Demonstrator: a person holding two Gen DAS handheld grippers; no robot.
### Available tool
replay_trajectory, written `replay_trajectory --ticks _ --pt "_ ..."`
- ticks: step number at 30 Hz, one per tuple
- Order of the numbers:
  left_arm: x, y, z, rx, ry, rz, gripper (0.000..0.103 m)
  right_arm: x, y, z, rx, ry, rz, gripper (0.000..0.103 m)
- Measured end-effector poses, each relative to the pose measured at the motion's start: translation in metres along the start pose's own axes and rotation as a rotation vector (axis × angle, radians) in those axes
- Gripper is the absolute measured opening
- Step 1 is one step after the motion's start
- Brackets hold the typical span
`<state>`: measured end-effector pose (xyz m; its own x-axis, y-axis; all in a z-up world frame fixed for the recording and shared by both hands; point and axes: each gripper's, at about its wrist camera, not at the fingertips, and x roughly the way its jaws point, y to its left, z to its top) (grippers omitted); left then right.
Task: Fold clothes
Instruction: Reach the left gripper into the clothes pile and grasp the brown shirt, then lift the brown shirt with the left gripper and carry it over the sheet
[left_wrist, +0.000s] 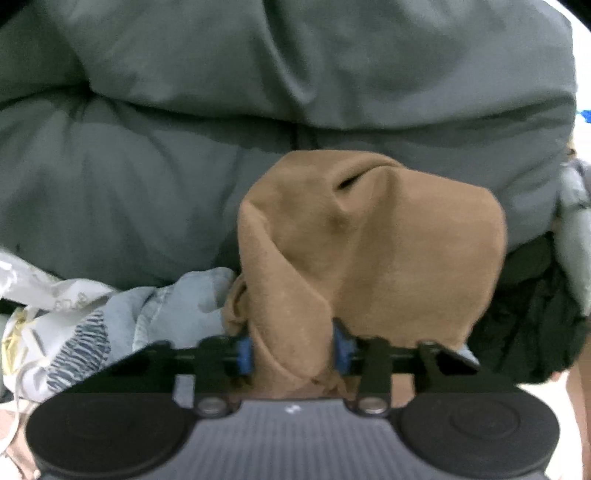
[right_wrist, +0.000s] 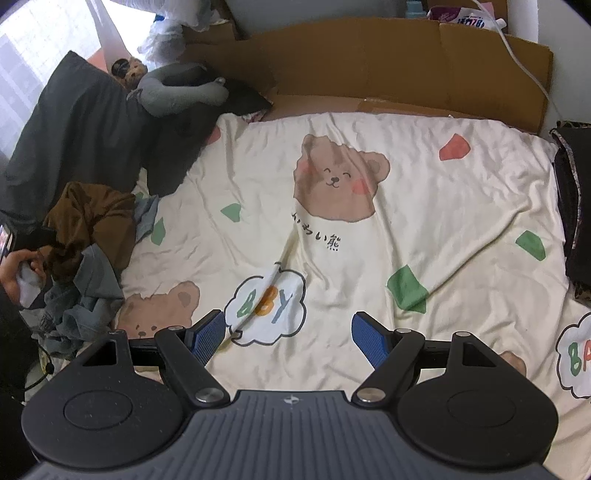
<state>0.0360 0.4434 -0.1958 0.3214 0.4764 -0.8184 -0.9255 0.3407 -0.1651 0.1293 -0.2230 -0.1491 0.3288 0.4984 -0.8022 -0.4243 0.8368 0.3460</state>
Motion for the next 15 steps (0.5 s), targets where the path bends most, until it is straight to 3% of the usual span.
replay_trajectory --ticks 2,9,15 --pt "-0.010 -0.004 -0.002 0.026 -0.006 -0.041 0.030 -0.002 -0.002 0.002 0.009 -0.012 0.000 0.080" --pt "-0.050 -0.037 -0.013 0.095 -0.028 -0.195 0.026 -0.004 -0.002 0.008 0.027 -0.056 -0.001 0.080" --pt "-0.085 -0.084 -0.042 0.203 -0.018 -0.336 0.025 -0.007 0.012 0.013 0.022 -0.108 0.064 0.080"
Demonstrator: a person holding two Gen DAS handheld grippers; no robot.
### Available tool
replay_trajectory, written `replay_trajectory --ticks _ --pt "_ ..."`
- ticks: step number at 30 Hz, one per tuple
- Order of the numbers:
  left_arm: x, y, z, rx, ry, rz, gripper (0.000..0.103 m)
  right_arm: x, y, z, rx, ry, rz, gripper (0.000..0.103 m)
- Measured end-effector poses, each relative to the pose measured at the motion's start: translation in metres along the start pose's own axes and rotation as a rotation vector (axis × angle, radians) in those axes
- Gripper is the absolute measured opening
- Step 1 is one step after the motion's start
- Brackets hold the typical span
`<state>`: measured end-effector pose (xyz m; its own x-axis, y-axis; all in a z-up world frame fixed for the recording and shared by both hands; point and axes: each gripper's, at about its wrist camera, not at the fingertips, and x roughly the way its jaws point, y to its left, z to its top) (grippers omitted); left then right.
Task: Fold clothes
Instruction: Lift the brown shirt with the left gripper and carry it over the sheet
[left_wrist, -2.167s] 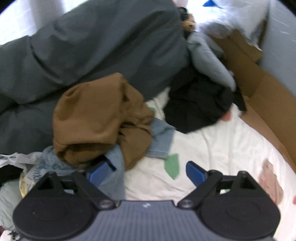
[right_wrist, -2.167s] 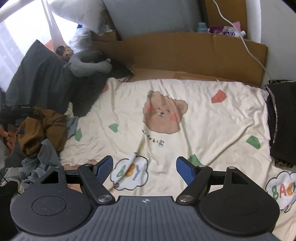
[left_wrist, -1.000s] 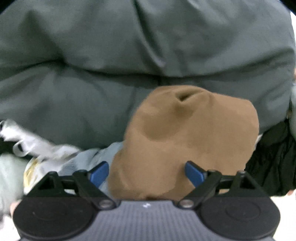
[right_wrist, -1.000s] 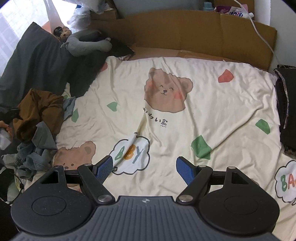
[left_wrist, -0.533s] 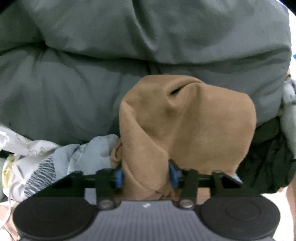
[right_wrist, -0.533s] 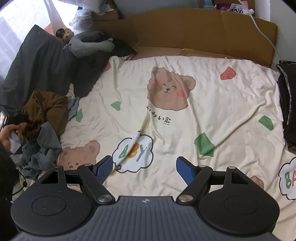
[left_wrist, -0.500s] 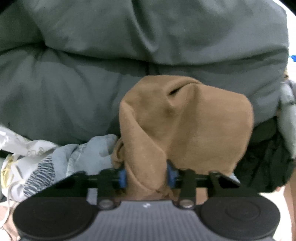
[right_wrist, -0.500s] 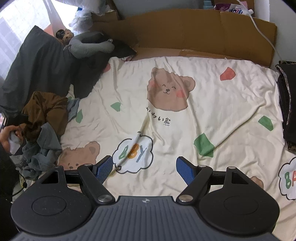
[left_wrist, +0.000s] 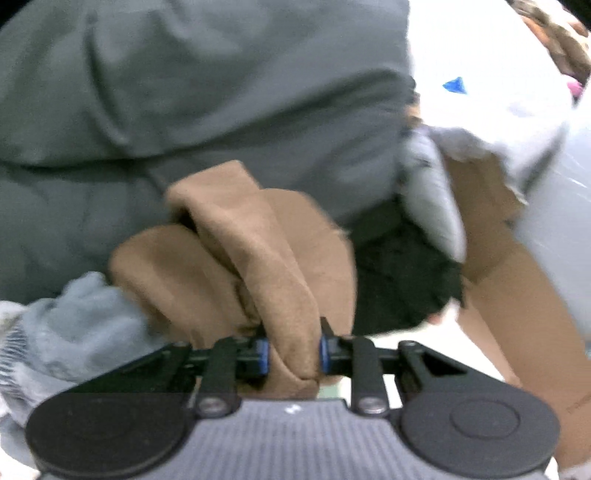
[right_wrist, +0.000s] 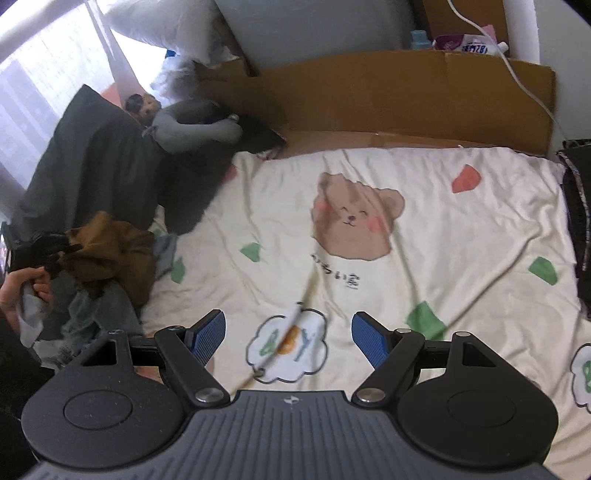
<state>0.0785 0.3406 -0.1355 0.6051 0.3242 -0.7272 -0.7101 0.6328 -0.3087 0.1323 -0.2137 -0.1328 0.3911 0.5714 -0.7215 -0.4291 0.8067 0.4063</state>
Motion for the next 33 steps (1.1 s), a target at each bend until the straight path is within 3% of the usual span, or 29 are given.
replay_trajectory --ticks 9,16,23,33 --pt "-0.026 -0.074 -0.029 0.149 0.049 -0.190 0.023 -0.011 -0.007 0.009 0.060 -0.071 0.056 0.080" --pt "-0.038 -0.130 -0.057 0.306 0.118 -0.332 0.023 -0.011 -0.006 0.009 0.056 -0.072 0.060 0.080" --pt "-0.050 -0.178 -0.090 0.443 0.180 -0.430 0.023 -0.008 -0.009 0.005 0.067 -0.076 0.060 0.080" --pt "-0.055 -0.241 -0.159 0.643 0.299 -0.508 0.023 0.000 -0.016 -0.003 0.076 -0.085 0.050 0.080"
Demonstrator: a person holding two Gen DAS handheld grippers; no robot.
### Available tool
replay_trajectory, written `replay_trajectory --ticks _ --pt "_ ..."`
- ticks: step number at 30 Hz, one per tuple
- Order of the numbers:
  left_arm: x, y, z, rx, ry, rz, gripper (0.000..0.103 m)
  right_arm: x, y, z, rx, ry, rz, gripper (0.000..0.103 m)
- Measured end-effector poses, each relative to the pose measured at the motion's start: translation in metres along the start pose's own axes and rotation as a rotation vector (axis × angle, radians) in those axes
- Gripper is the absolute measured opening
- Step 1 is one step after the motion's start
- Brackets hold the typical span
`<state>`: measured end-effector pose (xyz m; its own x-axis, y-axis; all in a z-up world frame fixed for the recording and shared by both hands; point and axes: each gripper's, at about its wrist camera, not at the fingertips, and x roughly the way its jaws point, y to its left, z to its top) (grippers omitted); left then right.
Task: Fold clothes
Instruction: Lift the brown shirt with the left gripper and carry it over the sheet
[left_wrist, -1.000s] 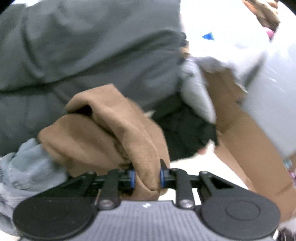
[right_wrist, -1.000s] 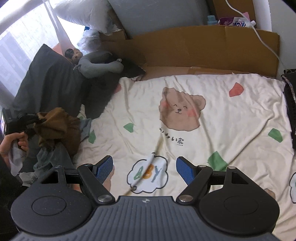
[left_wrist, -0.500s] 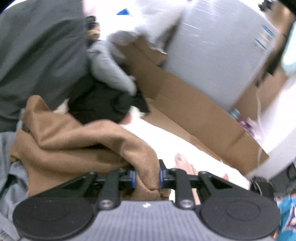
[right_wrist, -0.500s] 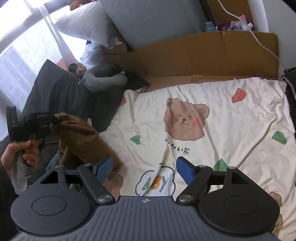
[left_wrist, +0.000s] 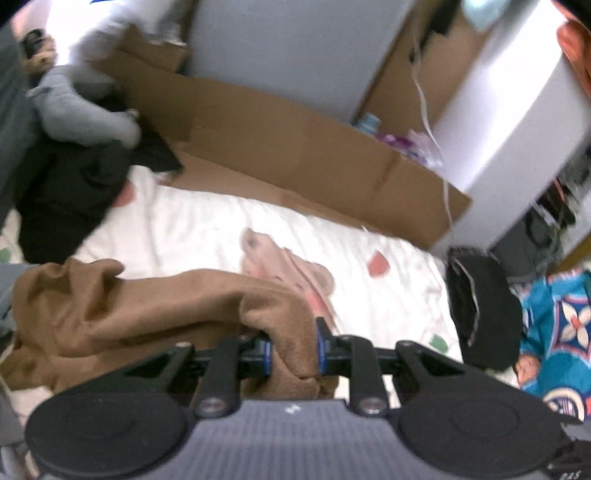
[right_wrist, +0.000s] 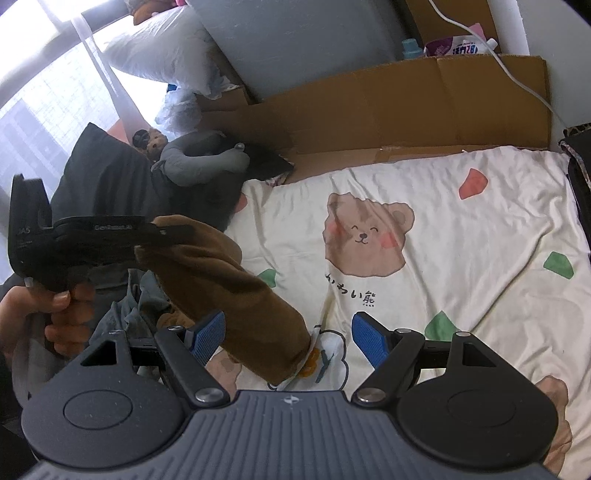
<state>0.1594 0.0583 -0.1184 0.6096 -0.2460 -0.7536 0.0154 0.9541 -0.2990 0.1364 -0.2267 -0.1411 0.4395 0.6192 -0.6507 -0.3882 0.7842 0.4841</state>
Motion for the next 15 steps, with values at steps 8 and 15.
replay_trajectory --ticks 8,15 --pt "0.017 -0.051 -0.009 0.116 0.046 -0.095 0.023 0.013 -0.014 -0.013 0.008 0.013 -0.016 0.080" --pt "0.021 -0.092 -0.014 0.159 0.080 -0.178 0.023 0.014 -0.017 -0.023 -0.009 -0.020 -0.011 0.085"
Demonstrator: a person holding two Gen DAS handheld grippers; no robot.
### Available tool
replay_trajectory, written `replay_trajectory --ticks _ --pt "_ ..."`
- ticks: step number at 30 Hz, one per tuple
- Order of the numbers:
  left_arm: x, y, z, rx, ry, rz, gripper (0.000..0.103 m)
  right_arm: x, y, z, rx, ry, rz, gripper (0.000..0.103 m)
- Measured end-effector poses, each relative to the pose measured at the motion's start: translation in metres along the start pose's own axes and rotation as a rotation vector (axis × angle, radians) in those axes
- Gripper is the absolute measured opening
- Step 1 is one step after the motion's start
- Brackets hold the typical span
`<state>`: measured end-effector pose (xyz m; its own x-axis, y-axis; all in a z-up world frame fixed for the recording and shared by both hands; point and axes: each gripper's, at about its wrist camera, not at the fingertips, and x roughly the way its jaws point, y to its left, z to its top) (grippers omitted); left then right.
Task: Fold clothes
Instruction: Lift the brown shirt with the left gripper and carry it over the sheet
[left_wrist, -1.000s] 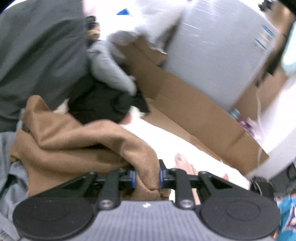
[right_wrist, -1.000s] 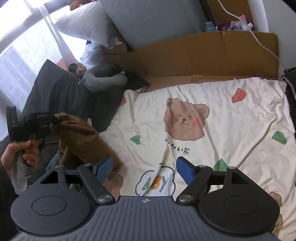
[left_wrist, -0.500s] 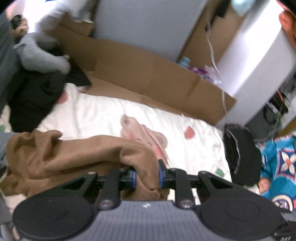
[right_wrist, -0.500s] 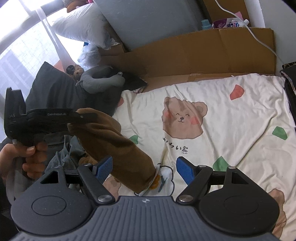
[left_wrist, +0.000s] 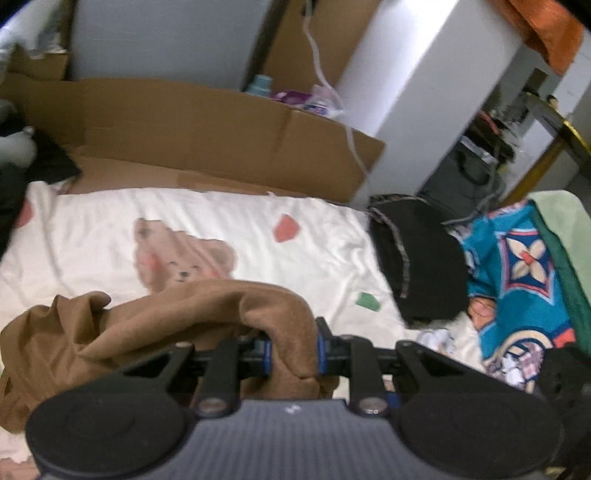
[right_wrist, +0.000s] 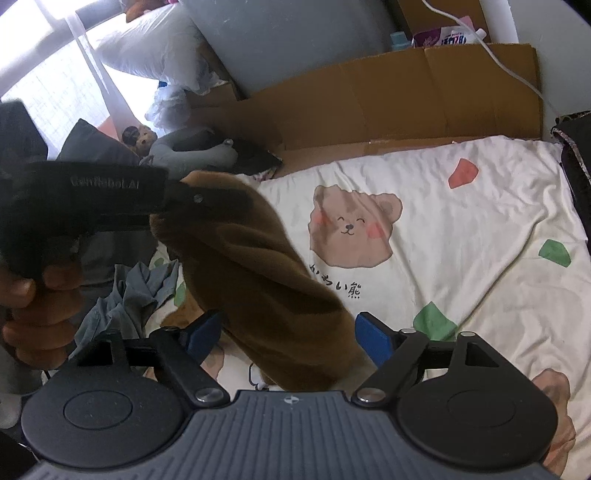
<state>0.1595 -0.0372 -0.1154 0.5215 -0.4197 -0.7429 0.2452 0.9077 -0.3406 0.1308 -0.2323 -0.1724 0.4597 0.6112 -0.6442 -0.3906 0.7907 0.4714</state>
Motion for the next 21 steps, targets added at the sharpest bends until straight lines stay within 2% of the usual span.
replay_trajectory --ticks 4,9,10,11,12,13,16,21 --pt "0.002 -0.020 -0.003 0.038 0.004 -0.047 0.023 0.004 0.002 -0.007 -0.031 -0.006 -0.013 0.087" --pt "0.008 -0.032 -0.005 0.036 0.025 -0.069 0.023 0.006 -0.002 -0.007 -0.037 -0.041 -0.040 0.087" --pt "0.009 -0.034 -0.006 0.037 0.031 -0.073 0.023 0.006 -0.004 -0.007 -0.037 -0.052 -0.043 0.082" --pt "0.010 -0.036 -0.006 0.044 0.035 -0.071 0.024 0.006 -0.007 -0.007 -0.037 -0.062 -0.046 0.054" --pt "0.012 -0.038 -0.006 0.055 0.039 -0.059 0.025 0.007 -0.008 -0.008 -0.051 -0.060 -0.046 0.030" --pt "0.014 -0.039 -0.007 0.068 0.041 -0.039 0.025 0.008 -0.009 -0.009 -0.067 -0.055 -0.045 0.019" --pt "0.018 -0.028 -0.008 0.054 0.048 -0.025 0.030 0.006 -0.014 -0.013 -0.081 -0.061 -0.062 0.016" --pt "0.021 -0.001 -0.013 -0.016 0.083 -0.057 0.036 0.000 -0.035 -0.016 -0.054 -0.069 -0.092 0.013"
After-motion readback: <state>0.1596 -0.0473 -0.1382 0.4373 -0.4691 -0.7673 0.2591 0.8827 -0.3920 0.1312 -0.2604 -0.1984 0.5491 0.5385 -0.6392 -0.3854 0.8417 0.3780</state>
